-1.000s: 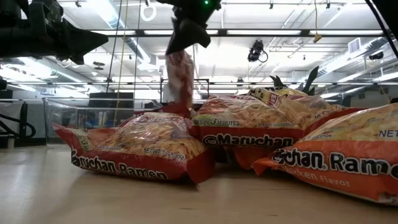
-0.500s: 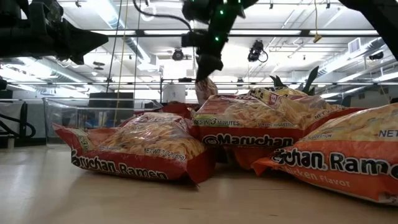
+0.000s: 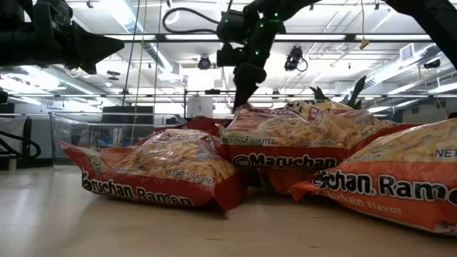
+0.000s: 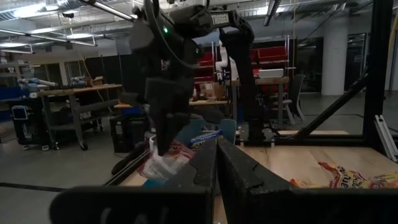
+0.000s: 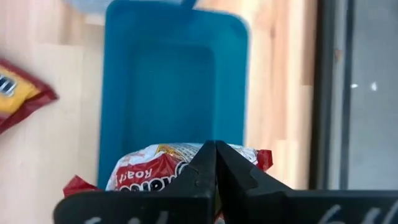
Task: Sort Maruchan noodles
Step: Put the red bag into the left blue bin
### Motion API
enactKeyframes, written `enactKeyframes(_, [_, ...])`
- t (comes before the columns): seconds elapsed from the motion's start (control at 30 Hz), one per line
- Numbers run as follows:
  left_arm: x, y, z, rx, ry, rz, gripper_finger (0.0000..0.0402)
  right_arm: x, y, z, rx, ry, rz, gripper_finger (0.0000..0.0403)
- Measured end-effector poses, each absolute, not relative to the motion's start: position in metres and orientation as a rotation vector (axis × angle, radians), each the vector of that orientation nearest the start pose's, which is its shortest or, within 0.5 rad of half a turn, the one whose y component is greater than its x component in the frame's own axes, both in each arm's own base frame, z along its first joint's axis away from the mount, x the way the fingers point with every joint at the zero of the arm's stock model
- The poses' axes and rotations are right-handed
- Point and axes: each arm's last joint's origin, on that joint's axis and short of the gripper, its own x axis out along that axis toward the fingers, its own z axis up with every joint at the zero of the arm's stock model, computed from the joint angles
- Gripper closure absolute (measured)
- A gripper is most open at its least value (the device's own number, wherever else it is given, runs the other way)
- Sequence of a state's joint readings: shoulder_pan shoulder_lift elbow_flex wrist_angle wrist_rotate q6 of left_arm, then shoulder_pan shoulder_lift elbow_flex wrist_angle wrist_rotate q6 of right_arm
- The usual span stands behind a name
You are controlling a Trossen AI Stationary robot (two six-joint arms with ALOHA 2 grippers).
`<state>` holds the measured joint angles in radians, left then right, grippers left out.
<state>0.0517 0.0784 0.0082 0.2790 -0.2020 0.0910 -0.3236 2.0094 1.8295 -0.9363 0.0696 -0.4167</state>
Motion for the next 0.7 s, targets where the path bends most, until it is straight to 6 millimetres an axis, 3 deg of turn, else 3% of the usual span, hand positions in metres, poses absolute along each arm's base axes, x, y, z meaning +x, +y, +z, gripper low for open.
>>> enactKeyframes(0.3, [0.099, 0.011, 0.187, 0.075, -0.197, 0.262, 0.0383, 0.408, -0.13, 0.239, -0.246, 1.148, -0.126, 0.0349])
enactKeyframes(0.7, [0.099, 0.011, 0.187, 0.075, -0.197, 0.262, 0.0383, 0.427, -0.097, 0.26, -0.32, 0.977, -0.072, 0.0278])
